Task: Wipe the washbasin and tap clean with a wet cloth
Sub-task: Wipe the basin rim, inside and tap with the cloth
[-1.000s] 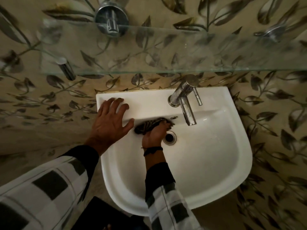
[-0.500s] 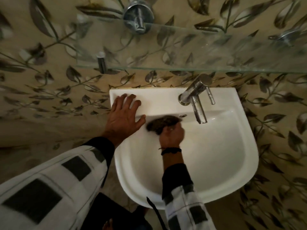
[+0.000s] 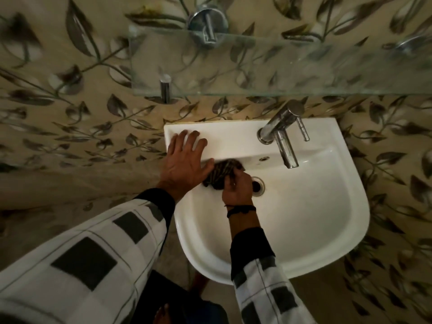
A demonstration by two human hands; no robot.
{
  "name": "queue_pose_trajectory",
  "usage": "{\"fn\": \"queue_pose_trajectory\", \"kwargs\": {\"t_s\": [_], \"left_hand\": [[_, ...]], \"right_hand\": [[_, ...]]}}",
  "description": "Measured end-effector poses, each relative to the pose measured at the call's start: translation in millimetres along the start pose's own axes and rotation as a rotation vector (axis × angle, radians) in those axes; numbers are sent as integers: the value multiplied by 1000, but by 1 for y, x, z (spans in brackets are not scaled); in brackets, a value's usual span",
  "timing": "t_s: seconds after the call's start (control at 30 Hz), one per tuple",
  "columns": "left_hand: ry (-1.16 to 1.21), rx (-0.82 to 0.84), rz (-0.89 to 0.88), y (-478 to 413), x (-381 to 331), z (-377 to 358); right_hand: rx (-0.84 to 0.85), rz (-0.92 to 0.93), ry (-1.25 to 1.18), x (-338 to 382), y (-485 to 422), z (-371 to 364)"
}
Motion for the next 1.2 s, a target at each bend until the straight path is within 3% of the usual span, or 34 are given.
{"fn": "queue_pose_trajectory", "kwargs": {"t_s": [0.1,0.2,0.23,0.27,0.37,0.53,0.6,0.7,0.83,1.03,1.2], "left_hand": [[0,0,2,-2,0,2],[-6,3,8,-1,1,0],[-3,-7,6,-1,1,-1],[1,-17,5,-1,1,-1],[-4,-31,11,-2,2,-2],[-9,-103,6,-1,0,1],[24,-124,17,0,-1,4],[113,-116,10,-2,0,10],[334,-181,33,0,5,20],[673,-302,90,9,16,25],[617,-266,15,1,19,33]], "right_hand": [[-151,-5,-213,6,-7,7],[-63,-111,-267,12,-16,-8],[-17,-130,-412,20,-12,-16],[-79,-62,-470,26,-6,-21],[-195,-107,-711,19,2,-28],[-411,-24,-913,35,-19,2],[-337,-51,-841,35,-26,-4],[-45,-155,-693,27,-27,-31],[-23,-282,-584,25,7,-49],[36,-193,-229,31,28,-52],[35,-87,91,35,42,-58]]}}
Point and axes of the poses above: each hand's wrist, its own y-axis away from the middle knuckle, its own z-axis out of the back of the hand, x = y × z, the point moved 4 cm from there along -y, towards the middle knuckle, and after that the axes turned 7 degrees about x, right-handed, at the moved point
